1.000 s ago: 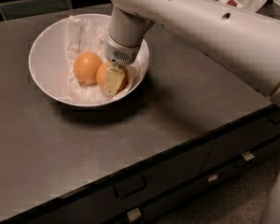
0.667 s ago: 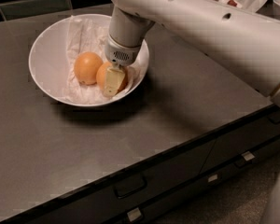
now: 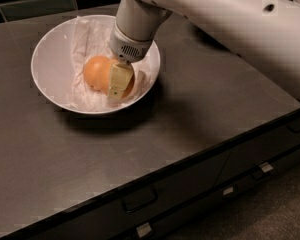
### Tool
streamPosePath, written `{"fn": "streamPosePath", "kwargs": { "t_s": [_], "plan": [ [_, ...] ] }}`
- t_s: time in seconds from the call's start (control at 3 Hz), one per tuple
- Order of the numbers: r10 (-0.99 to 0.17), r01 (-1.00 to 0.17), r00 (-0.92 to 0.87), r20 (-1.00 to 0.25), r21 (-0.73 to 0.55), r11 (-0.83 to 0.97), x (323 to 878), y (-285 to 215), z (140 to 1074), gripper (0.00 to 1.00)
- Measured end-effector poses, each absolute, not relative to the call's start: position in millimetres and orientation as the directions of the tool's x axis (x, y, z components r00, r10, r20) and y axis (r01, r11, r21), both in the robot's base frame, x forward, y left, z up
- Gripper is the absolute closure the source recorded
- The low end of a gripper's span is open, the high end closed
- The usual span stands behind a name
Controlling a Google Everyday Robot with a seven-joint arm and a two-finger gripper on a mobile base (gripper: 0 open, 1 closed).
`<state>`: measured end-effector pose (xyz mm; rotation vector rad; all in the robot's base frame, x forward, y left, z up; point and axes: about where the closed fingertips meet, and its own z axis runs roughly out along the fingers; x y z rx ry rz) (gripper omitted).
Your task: Pick orange from white bowl
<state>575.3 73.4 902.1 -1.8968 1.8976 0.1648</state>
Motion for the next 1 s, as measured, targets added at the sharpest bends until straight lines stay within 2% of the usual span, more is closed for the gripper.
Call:
{"fn": "streamPosePath", "kwargs": {
  "t_s": [0.67, 1.0],
  "plan": [
    [-0.900, -0.919, 0.099, -0.423, -0.386, 0.080, 560.2, 71.9, 948.4, 1.00],
    [-0.897, -0.913, 0.105, -0.429, -0.399, 0.084, 560.6, 73.4, 952.7, 1.00]
  ]
}}
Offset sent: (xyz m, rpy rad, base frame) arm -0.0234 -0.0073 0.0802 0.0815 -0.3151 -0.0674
